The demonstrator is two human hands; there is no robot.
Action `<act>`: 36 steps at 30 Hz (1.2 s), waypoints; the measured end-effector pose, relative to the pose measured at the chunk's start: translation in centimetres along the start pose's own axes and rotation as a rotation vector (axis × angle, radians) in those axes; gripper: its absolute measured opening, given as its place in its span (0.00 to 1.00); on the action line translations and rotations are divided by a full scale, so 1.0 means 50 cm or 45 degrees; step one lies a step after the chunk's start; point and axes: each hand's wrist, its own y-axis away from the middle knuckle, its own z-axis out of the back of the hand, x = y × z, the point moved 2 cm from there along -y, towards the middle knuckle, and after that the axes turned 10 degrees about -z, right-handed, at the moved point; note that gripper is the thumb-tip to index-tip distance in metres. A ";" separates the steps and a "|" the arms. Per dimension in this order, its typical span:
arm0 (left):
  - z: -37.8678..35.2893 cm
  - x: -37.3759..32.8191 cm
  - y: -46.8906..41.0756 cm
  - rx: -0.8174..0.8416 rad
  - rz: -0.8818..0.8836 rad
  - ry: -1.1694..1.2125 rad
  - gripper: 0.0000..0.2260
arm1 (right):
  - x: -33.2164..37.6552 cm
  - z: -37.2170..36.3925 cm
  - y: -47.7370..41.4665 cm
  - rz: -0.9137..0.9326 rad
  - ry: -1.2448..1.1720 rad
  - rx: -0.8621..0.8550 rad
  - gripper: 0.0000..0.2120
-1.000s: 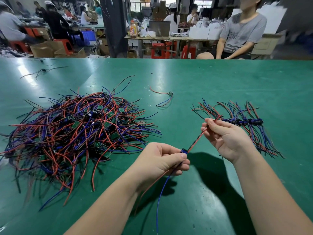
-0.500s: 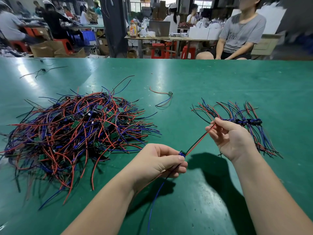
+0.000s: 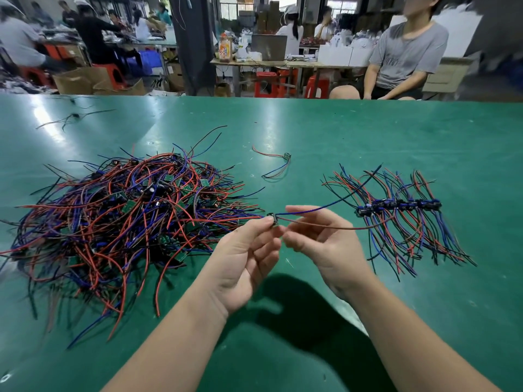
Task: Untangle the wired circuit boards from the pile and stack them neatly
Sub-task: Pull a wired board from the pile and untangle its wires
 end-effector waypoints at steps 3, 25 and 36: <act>-0.001 0.012 0.002 0.017 -0.013 -0.148 0.04 | 0.007 0.005 0.000 -0.017 -0.173 -0.118 0.15; -0.007 0.042 0.014 0.282 -0.136 -0.623 0.13 | 0.034 0.050 0.010 -0.221 0.108 0.225 0.18; -0.007 0.052 0.009 0.166 -0.164 -0.733 0.09 | 0.014 0.054 -0.005 -0.390 0.045 -0.079 0.05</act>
